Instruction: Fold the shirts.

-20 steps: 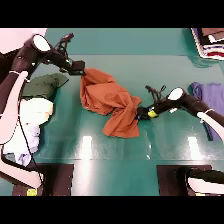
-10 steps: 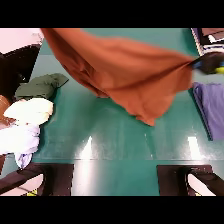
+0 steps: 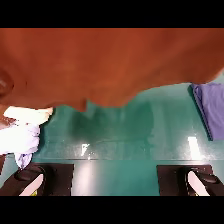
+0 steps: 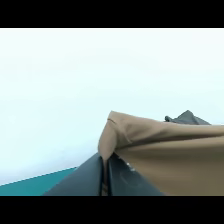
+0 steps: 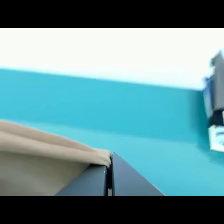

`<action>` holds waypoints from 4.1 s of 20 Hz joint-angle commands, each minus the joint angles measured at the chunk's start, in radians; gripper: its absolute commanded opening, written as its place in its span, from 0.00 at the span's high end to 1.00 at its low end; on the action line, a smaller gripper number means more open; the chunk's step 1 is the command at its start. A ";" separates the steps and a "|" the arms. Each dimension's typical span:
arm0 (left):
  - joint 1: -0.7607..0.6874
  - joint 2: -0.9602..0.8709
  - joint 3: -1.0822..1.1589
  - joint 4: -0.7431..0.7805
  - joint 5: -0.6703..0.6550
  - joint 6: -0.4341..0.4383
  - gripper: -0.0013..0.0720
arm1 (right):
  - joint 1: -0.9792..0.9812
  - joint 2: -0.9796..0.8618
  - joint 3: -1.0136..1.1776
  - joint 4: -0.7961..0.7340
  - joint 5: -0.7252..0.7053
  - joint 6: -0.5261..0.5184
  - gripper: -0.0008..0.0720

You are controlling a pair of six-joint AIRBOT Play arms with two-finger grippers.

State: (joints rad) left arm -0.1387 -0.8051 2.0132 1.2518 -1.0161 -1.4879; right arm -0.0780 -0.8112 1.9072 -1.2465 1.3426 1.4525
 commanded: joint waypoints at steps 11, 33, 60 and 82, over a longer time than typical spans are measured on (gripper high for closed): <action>0.001 -0.553 -0.255 0.214 -0.173 -0.035 0.95 | 0.248 -0.605 -0.045 -0.092 0.071 0.005 0.97; 0.191 -0.354 -1.033 0.015 -0.309 -0.022 0.32 | 0.091 -0.428 -0.722 0.261 0.133 -0.060 0.49; 0.010 -0.222 -1.278 -0.187 -0.004 -0.023 0.95 | -0.515 -0.119 -1.318 -0.055 0.103 -0.084 0.34; 0.010 0.079 -1.072 -0.152 -0.107 -0.055 0.95 | -0.127 -0.007 -1.002 0.023 0.035 -0.084 0.96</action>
State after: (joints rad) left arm -0.1295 -0.8345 0.8242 1.0794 -1.0943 -1.5211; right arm -0.2428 -0.9157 0.7441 -1.2335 1.3582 1.3598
